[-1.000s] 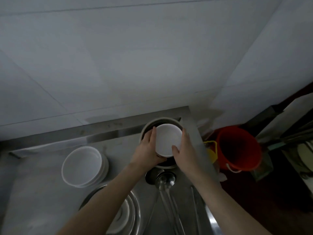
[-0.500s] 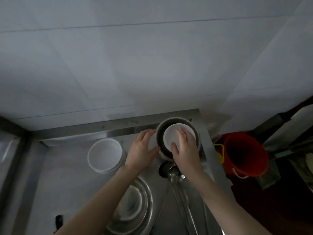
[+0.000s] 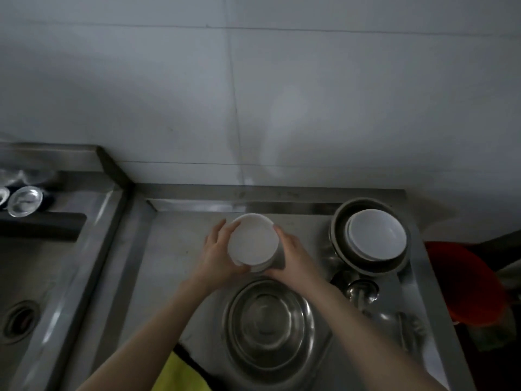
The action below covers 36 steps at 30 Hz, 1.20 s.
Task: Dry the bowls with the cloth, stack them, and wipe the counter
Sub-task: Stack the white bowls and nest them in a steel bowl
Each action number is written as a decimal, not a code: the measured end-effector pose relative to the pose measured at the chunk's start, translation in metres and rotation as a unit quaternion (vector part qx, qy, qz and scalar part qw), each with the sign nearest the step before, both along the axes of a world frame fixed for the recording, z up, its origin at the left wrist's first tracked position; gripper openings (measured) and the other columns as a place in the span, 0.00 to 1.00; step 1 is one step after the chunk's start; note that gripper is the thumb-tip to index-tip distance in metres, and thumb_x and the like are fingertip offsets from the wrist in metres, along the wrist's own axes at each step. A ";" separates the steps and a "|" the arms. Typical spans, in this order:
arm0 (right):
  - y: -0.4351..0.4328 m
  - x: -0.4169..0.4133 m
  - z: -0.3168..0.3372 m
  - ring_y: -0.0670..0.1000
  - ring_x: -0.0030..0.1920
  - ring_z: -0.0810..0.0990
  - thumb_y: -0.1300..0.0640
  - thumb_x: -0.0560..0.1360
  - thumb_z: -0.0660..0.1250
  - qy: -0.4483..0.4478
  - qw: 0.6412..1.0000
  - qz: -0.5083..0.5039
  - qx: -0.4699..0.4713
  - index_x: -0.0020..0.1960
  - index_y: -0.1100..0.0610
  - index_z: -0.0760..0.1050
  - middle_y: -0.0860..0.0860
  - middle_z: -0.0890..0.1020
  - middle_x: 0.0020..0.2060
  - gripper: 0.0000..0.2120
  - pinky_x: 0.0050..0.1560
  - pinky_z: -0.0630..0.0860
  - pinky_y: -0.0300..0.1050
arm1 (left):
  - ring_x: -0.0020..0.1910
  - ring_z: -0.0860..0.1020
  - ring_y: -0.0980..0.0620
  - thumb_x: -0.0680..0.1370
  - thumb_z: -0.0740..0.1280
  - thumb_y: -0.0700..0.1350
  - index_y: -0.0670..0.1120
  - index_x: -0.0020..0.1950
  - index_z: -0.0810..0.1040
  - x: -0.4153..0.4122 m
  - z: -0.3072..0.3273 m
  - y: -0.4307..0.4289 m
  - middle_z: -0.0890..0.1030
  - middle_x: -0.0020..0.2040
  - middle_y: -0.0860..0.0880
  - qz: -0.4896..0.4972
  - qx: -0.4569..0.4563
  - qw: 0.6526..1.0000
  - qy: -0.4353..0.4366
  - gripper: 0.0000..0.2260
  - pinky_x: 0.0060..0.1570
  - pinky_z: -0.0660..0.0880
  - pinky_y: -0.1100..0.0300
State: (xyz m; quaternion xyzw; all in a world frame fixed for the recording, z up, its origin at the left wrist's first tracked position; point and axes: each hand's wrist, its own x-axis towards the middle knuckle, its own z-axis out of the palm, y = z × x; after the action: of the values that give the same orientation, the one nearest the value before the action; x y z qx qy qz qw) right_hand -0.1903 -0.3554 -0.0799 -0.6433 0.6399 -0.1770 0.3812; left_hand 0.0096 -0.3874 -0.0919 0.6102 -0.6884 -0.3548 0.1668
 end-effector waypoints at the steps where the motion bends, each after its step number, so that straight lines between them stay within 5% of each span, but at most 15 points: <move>1: -0.003 0.005 -0.004 0.54 0.69 0.66 0.46 0.66 0.76 0.004 1.000 0.002 0.007 0.77 0.48 0.48 0.54 0.63 0.71 0.50 0.66 0.67 0.47 | 0.71 0.66 0.39 0.53 0.69 0.67 0.48 0.76 0.62 0.003 -0.003 -0.003 0.62 0.73 0.42 -0.001 0.012 1.000 0.017 0.54 0.68 0.65 0.48; 10: -0.020 0.026 -0.025 0.48 0.66 0.67 0.41 0.58 0.80 0.008 1.000 -0.029 -0.004 0.76 0.41 0.44 0.49 0.64 0.69 0.59 0.64 0.70 0.48 | 0.68 0.69 0.46 0.57 0.77 0.67 0.57 0.78 0.52 0.010 -0.024 -0.019 0.64 0.72 0.48 -0.078 0.021 0.996 0.041 0.56 0.63 0.66 0.59; 21: -0.021 0.014 -0.009 0.50 0.65 0.69 0.52 0.59 0.81 0.003 0.995 -0.072 -0.075 0.78 0.46 0.47 0.52 0.68 0.66 0.58 0.59 0.65 0.36 | 0.68 0.71 0.43 0.59 0.82 0.50 0.53 0.79 0.53 0.000 0.003 -0.031 0.65 0.74 0.47 -0.102 -0.055 0.992 0.053 0.56 0.64 0.68 0.53; 24: -0.015 -0.008 0.007 0.52 0.66 0.69 0.54 0.58 0.81 0.009 0.991 -0.090 -0.096 0.78 0.50 0.48 0.54 0.69 0.66 0.59 0.58 0.65 0.37 | 0.68 0.71 0.43 0.59 0.83 0.50 0.49 0.79 0.54 -0.022 0.023 -0.029 0.67 0.72 0.45 -0.128 -0.090 0.986 0.057 0.55 0.61 0.65 0.61; 27: -0.002 -0.041 0.026 0.52 0.66 0.68 0.54 0.56 0.82 0.030 0.987 -0.110 -0.116 0.77 0.49 0.47 0.54 0.69 0.67 0.61 0.58 0.64 0.39 | 0.66 0.73 0.41 0.59 0.79 0.60 0.49 0.79 0.53 -0.056 0.038 -0.024 0.69 0.71 0.42 -0.152 -0.112 0.980 0.059 0.56 0.62 0.70 0.54; 31: 0.018 -0.094 0.043 0.53 0.64 0.69 0.55 0.57 0.83 0.064 0.980 -0.141 -0.127 0.78 0.50 0.47 0.54 0.70 0.65 0.61 0.58 0.67 0.41 | 0.64 0.74 0.39 0.59 0.83 0.51 0.44 0.79 0.55 -0.114 0.053 -0.015 0.70 0.70 0.39 -0.187 -0.135 0.970 0.079 0.57 0.59 0.68 0.58; 36: 0.036 -0.157 0.050 0.55 0.67 0.68 0.55 0.57 0.82 0.094 0.971 -0.172 -0.136 0.78 0.53 0.48 0.55 0.68 0.68 0.59 0.58 0.65 0.41 | 0.58 0.78 0.36 0.56 0.84 0.51 0.40 0.78 0.57 -0.184 0.048 -0.008 0.74 0.64 0.36 -0.212 -0.136 0.965 0.076 0.58 0.57 0.74 0.53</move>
State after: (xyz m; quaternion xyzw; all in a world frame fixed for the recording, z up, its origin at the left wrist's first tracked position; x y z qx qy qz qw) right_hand -0.3472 -0.3191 -0.0298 -0.5830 0.7440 -0.2640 0.1920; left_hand -0.1741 -0.3950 -0.0436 0.3928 -0.8292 -0.3307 0.2207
